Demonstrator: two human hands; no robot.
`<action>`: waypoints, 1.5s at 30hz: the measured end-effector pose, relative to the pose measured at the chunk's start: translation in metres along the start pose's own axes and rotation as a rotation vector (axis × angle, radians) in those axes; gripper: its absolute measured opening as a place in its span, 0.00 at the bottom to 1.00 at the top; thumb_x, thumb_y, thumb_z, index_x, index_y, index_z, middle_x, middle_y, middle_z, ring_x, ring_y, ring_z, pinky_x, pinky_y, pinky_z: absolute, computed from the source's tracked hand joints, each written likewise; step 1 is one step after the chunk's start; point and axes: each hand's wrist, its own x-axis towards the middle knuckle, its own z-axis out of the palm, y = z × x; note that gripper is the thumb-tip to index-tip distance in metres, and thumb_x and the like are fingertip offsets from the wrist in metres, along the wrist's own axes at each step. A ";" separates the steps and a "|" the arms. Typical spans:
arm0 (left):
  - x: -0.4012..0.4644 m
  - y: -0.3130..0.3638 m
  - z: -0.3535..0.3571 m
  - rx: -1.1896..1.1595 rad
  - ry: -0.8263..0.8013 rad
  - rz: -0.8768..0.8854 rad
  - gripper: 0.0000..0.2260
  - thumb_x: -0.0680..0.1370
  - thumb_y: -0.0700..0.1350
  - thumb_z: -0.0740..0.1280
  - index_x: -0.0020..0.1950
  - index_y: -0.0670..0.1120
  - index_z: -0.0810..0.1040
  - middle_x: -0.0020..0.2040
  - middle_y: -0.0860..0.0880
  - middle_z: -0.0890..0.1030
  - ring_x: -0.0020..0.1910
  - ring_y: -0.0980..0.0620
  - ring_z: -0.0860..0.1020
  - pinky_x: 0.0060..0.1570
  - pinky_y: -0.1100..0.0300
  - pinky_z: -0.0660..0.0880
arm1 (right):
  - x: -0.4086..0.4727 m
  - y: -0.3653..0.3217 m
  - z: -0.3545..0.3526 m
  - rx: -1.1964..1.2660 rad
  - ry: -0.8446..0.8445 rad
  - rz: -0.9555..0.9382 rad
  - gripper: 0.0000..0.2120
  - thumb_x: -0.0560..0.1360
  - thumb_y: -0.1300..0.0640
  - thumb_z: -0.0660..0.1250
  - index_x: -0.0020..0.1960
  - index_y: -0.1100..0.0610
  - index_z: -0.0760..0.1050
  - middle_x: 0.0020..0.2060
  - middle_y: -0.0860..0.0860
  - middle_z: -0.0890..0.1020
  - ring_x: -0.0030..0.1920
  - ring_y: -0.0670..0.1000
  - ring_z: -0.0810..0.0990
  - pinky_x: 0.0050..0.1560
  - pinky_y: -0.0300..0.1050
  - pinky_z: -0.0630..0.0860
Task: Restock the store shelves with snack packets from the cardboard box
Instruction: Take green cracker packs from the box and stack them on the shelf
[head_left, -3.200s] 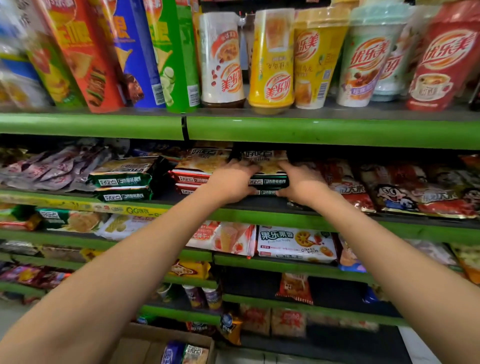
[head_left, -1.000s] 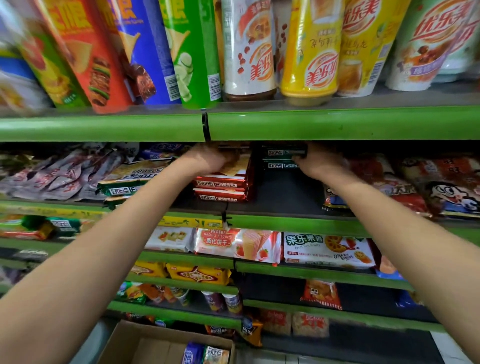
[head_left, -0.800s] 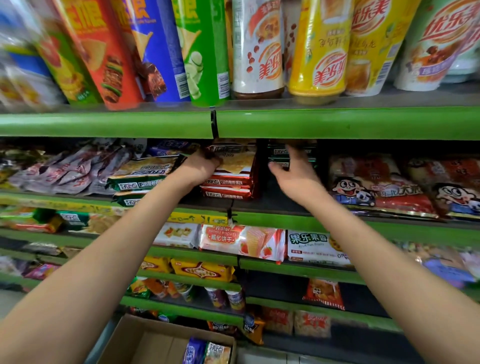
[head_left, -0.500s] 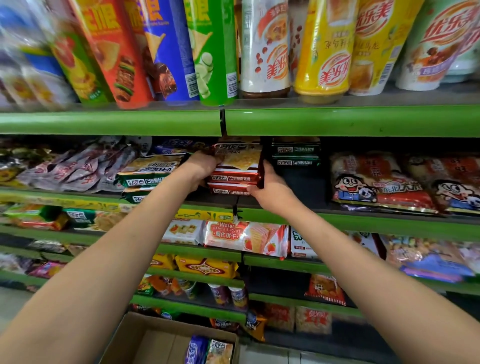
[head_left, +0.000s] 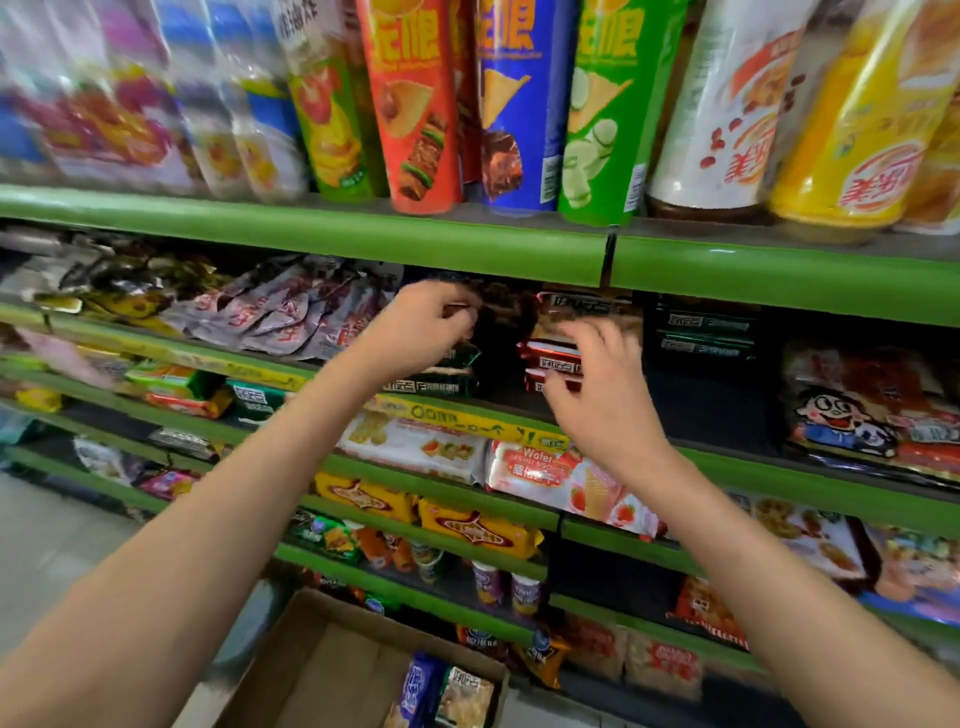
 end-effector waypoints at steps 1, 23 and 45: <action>-0.002 -0.014 -0.009 0.007 0.044 -0.038 0.11 0.80 0.44 0.66 0.59 0.45 0.84 0.55 0.45 0.84 0.52 0.51 0.79 0.48 0.63 0.69 | 0.004 -0.008 0.009 0.045 -0.042 0.004 0.22 0.78 0.55 0.65 0.71 0.55 0.69 0.65 0.51 0.72 0.65 0.51 0.66 0.65 0.47 0.65; -0.069 -0.104 0.016 -1.116 -0.088 -0.412 0.24 0.72 0.47 0.75 0.66 0.49 0.74 0.58 0.49 0.85 0.57 0.48 0.84 0.58 0.49 0.77 | 0.025 -0.047 0.076 1.020 -0.076 0.646 0.03 0.81 0.54 0.65 0.53 0.50 0.76 0.45 0.47 0.86 0.43 0.46 0.84 0.46 0.50 0.77; -0.044 -0.060 -0.044 -0.011 -0.439 0.142 0.42 0.72 0.58 0.76 0.80 0.54 0.59 0.77 0.54 0.64 0.74 0.56 0.64 0.67 0.67 0.58 | 0.025 -0.044 0.033 0.493 -0.689 0.302 0.29 0.54 0.48 0.77 0.53 0.32 0.77 0.54 0.47 0.81 0.49 0.48 0.83 0.50 0.48 0.79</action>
